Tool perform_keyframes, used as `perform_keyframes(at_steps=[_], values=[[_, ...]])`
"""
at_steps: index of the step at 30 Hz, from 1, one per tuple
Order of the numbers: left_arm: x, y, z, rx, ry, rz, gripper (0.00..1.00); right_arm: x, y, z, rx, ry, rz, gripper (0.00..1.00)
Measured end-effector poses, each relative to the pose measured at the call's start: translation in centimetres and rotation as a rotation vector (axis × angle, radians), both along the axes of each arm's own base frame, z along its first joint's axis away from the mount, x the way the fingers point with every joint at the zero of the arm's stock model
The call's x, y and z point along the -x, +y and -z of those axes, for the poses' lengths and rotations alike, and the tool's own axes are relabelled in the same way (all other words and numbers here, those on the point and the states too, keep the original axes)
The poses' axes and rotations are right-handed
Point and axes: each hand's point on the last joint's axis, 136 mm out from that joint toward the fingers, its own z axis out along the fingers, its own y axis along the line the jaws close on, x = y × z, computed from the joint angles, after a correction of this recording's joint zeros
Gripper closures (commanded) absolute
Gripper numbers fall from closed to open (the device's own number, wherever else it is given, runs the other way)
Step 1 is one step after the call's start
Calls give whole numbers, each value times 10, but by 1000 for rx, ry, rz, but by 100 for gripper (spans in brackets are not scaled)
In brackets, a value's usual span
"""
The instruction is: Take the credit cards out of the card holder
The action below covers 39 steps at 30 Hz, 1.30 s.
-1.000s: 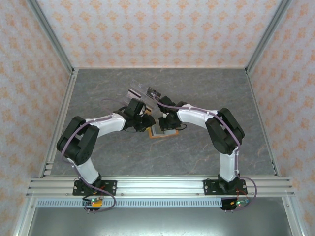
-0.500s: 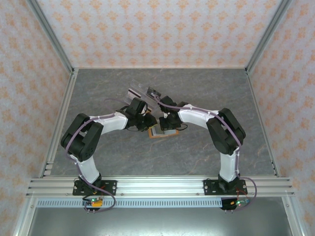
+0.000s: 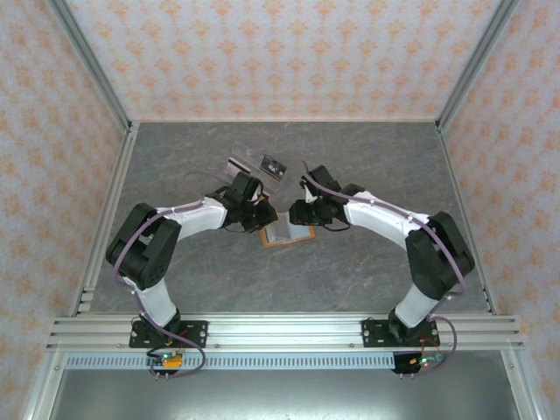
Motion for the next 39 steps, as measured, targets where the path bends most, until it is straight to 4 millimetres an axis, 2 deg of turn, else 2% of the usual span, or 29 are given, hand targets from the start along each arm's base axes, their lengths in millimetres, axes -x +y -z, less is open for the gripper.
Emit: perform_keyframes(at_steps=[2,8,14,18,22,25,31,35,39], values=[[1,-7,-5,3,-6,17,62,-2,-4,-1,-6,-9,20,59],[-7,-43,-28,77,-46,71,51,-5,-26,-6,-13,-43,103,59],[-16,-60,-21,116,-21,77,44,-13,-61,-29,-37,-119,226,58],[-18,-61,-17,111,-12,72,43,-17,-64,-35,-44,-142,239,58],[-19,-56,-17,84,-13,59,45,-15,-62,-35,-48,-138,222,63],[-17,-46,-22,47,-26,44,49,-15,-58,-32,-42,-128,194,67],[-15,-11,-46,8,-85,-28,52,-15,-28,-26,-22,-114,102,72],[-12,7,-44,-35,-77,-52,51,-11,-6,-12,-4,-81,44,68],[-7,11,-39,-53,-62,-48,51,-8,2,10,30,-33,24,68]])
